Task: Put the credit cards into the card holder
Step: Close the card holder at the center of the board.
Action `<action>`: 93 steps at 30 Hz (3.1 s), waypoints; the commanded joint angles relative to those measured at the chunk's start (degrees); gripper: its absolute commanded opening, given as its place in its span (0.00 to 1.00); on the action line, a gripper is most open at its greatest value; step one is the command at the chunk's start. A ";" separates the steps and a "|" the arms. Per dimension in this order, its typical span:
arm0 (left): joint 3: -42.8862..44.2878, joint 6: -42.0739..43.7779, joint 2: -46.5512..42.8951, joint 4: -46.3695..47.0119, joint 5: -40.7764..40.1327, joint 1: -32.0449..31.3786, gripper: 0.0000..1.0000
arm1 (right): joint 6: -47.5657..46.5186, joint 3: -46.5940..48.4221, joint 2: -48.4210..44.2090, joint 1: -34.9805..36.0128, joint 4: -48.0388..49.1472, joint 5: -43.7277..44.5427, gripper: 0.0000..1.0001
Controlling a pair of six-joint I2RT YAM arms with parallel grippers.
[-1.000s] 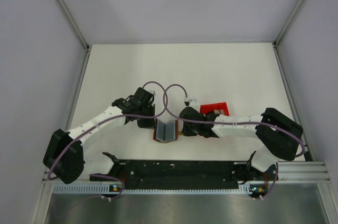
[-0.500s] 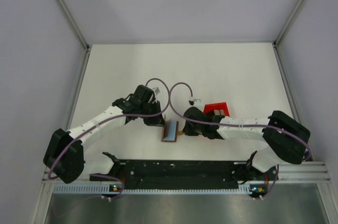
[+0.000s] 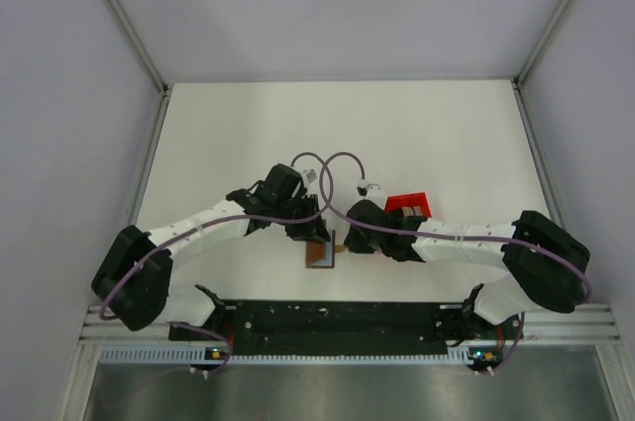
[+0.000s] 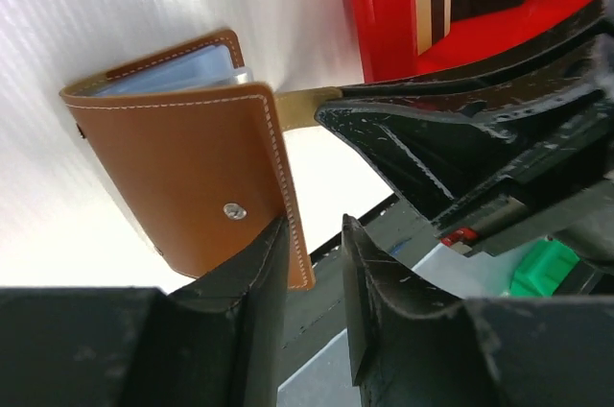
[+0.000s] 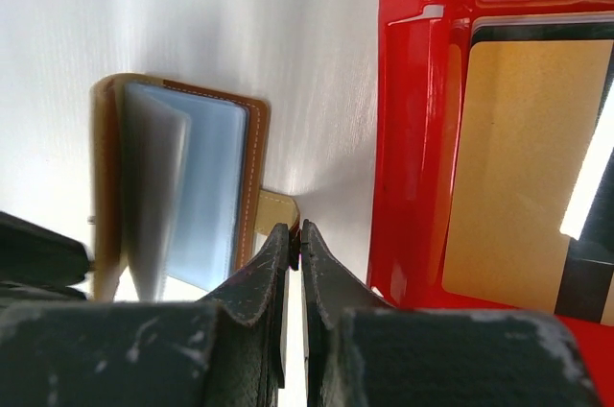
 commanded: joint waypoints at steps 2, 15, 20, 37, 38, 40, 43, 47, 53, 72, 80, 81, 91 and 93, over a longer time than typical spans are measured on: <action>-3.65 -2.16 3.14 10.43 4.11 -0.94 0.33 | -0.06 -0.09 -3.94 -0.36 0.33 2.41 0.00; -8.94 -2.96 7.00 14.24 -2.74 -1.11 0.28 | -1.29 0.00 -4.12 -0.28 1.56 -0.48 0.00; -8.49 -1.03 8.51 11.86 -4.76 -1.55 0.26 | -3.40 1.40 -2.28 0.42 2.17 -4.44 0.00; -11.30 0.21 -1.42 7.98 -10.39 -1.64 0.30 | -5.34 6.68 1.08 -0.62 2.88 -12.53 0.25; -11.22 0.30 -2.12 7.64 -10.65 -1.64 0.31 | -5.77 6.42 -0.06 -0.98 3.31 -13.40 0.27; -10.78 0.30 -3.61 6.85 -11.44 -1.73 0.33 | -6.39 6.07 -2.26 -1.42 3.23 -13.76 0.31; -9.99 0.82 -6.07 5.18 -13.37 -1.64 0.42 | -6.48 4.84 -6.74 -2.82 2.88 -15.24 0.37; -8.58 2.05 -8.10 1.92 -17.85 -1.47 0.58 | -6.92 2.21 -12.54 -4.75 2.00 -14.64 0.40; -8.32 5.12 -5.65 2.45 -18.04 -1.11 0.66 | -6.31 -0.44 -16.07 -9.23 -4.06 -11.64 0.29; -19.04 3.28 -4.24 20.73 -11.53 -0.85 0.77 | -11.58 -4.04 -11.94 -9.77 4.72 -20.53 0.13; -18.95 5.92 -2.39 17.21 -13.72 -0.94 0.76 | -10.17 -6.50 -8.69 -9.68 11.84 -24.39 0.13; -19.12 6.10 -2.04 17.12 -13.73 -0.94 0.75 | -10.08 -6.59 -8.25 -9.59 12.19 -24.65 0.13; -16.58 5.48 1.13 13.34 -17.77 -3.13 0.68 | -10.44 -5.27 -4.65 -9.07 12.19 -24.57 0.13; -16.49 5.04 1.13 12.65 -18.12 -3.31 0.68 | -10.17 -5.27 -4.38 -9.06 12.28 -24.39 0.13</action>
